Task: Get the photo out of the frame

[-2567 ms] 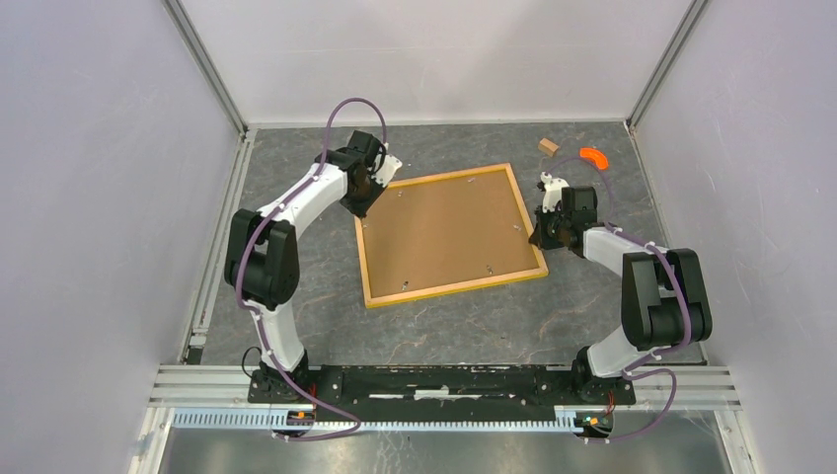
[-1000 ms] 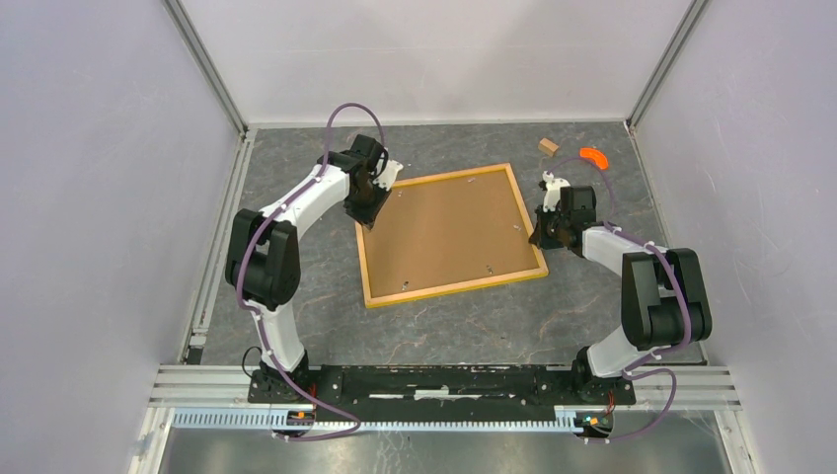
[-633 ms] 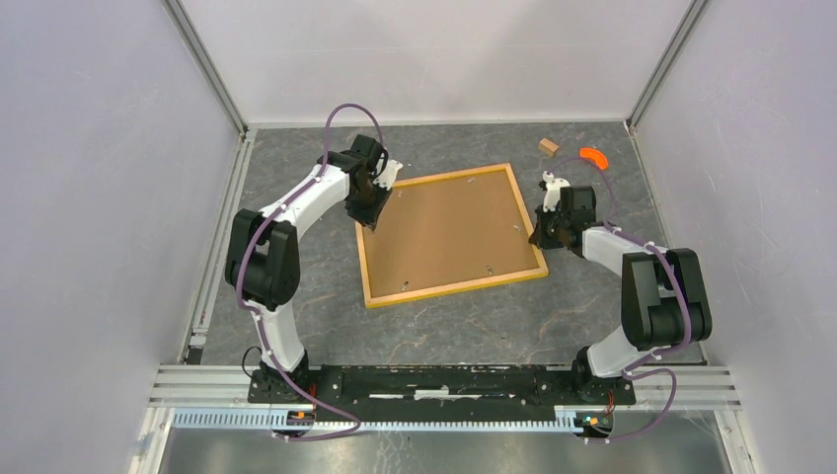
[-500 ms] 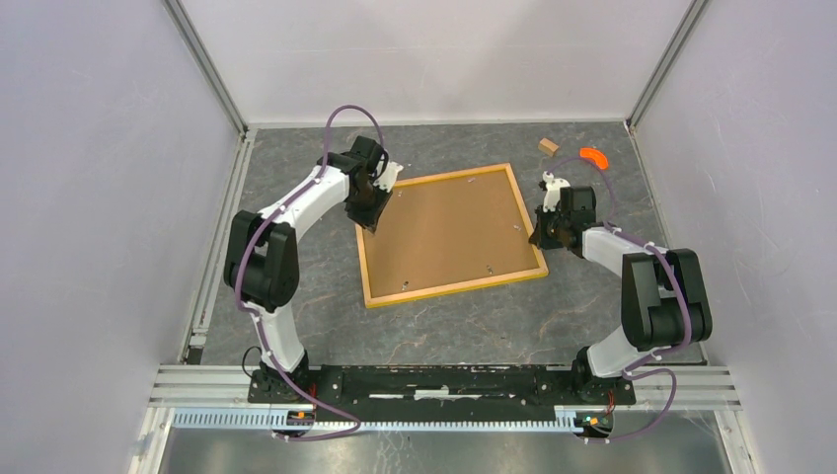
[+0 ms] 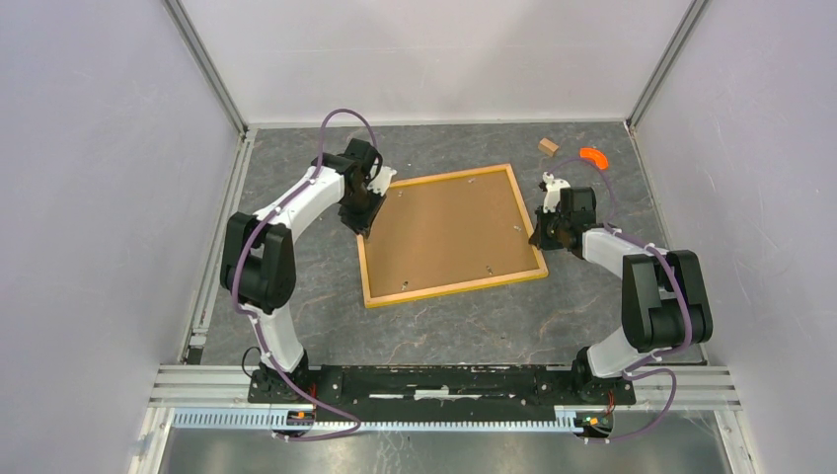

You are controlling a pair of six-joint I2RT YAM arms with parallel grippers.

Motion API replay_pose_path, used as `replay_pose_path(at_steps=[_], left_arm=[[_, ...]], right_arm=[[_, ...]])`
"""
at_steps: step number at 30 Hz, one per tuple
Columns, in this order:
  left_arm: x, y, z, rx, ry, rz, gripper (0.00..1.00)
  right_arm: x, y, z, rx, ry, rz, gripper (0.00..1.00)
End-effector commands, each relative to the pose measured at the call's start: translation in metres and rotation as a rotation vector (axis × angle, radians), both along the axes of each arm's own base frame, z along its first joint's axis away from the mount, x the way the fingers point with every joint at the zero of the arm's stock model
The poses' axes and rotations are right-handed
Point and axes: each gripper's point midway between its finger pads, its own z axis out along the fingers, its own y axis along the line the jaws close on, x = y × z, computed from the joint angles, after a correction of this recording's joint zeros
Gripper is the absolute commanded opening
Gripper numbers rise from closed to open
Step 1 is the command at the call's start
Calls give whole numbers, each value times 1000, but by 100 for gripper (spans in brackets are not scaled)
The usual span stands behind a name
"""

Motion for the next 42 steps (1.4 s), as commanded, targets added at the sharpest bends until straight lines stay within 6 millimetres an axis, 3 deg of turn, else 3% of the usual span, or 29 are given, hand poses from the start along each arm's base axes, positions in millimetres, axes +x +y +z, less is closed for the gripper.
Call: replay_pose_path(at_steps=[1,17,24,28,33,36,42], left_arm=[[27,0,5,9,-81,9,2],[59,-7,9,-6,-168,16,2],[67,-11,9,-18,-181,24,2],[61,-26,23,-107,-177,-8,2],[38,-48,61,-258,-155,-100,2],[20,-55,81,-323,-129,-150,2],[-18,-74,113,-473,-15,-225,2]], right_arm=[[-53,-9,-37,-44,209,-14,0],[-56,0,-37,-5,205,26,0],[-59,4,-40,15,214,46,0],[-55,11,-35,39,206,82,0],[-44,13,-15,25,189,170,17],[-35,18,9,47,122,233,46],[-27,31,64,51,-39,394,77]])
